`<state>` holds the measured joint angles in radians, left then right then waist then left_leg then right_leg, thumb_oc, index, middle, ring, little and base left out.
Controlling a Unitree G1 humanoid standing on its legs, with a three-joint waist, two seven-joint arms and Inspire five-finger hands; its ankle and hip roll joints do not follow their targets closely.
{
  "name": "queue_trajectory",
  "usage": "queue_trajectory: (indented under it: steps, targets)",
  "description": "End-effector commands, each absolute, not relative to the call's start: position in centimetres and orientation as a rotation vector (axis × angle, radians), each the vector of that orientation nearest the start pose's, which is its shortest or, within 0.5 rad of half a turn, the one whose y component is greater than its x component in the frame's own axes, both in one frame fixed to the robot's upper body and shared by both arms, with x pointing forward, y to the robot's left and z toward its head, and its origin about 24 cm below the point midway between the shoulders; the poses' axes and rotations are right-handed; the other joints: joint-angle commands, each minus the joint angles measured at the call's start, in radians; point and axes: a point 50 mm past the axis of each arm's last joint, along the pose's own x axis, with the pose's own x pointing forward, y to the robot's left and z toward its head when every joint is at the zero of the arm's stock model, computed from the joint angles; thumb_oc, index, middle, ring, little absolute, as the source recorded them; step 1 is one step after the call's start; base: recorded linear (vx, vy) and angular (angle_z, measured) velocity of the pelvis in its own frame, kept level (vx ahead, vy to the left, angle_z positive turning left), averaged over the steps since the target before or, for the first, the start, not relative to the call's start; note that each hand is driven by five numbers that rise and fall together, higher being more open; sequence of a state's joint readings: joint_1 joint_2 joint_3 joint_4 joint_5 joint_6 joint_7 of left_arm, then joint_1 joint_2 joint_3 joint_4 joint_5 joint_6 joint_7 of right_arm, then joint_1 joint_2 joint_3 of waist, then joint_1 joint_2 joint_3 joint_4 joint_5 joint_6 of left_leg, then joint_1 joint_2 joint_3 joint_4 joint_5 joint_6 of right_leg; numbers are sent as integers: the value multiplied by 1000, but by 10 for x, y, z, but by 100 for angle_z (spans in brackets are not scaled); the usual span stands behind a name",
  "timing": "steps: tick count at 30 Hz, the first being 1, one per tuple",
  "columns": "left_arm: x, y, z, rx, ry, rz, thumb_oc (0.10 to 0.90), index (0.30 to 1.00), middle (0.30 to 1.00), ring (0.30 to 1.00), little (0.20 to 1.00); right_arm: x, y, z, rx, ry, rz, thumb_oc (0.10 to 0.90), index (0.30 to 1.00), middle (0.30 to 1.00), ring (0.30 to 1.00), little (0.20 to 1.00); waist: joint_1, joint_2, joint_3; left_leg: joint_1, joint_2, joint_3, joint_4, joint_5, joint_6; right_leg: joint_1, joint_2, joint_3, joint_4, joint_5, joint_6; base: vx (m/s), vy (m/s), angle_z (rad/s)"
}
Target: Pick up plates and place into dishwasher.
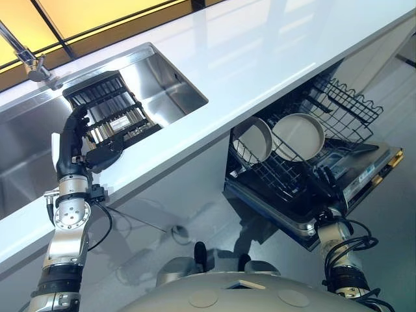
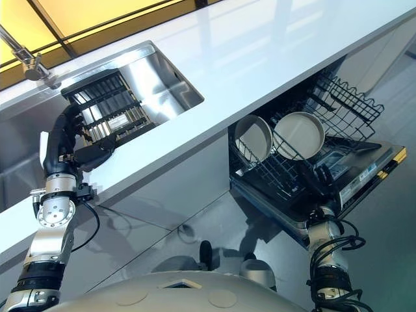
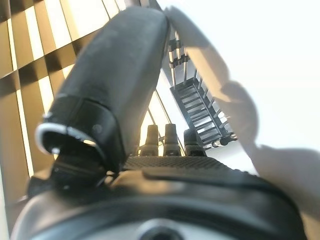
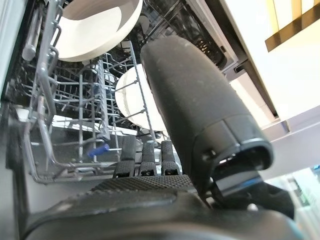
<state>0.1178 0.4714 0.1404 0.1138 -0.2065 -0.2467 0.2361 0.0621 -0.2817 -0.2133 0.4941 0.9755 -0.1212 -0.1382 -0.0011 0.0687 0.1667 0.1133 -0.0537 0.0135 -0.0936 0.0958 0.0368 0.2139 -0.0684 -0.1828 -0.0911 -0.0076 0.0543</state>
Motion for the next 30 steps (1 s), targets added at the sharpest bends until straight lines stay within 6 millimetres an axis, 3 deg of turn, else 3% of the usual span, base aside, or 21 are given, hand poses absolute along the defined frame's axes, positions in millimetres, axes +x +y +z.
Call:
queue_trajectory:
  steps: [1,8,17,22,30]
  targets:
    - [232,292,103,173,-403,467,800,900,900,900,900,223,-312,-8,778,-9,-739,800,900,900,900,900,22,41,2,47,19,30,17,-120,-63,-80,33,-41,152,-121,-2,13,80,13]
    - [222,289,97,86,-423,563,800,900,900,900,900,213,-298,-10,842,-125,-885,800,900,900,900,900,23,117,41,-26,18,29,74,-88,-94,-113,15,-51,208,-154,-41,2,104,7]
    - [214,288,86,52,-373,573,800,900,900,900,900,214,-273,-18,780,-76,-780,800,900,900,900,900,24,161,44,-29,-1,24,72,-80,-81,-145,5,-60,238,-164,-57,20,66,2]
    - [213,284,81,42,-358,557,800,900,900,900,900,227,-250,-20,932,-73,-582,800,900,900,900,900,36,169,36,-27,-10,16,61,-78,-74,-156,-3,-66,238,-160,-57,17,42,0]
    - [216,275,79,47,-343,489,800,900,900,900,900,248,-187,-27,1284,91,-23,800,900,900,900,900,73,166,27,-27,-28,-6,66,-83,-64,-152,-24,-93,232,-149,-50,25,40,5]
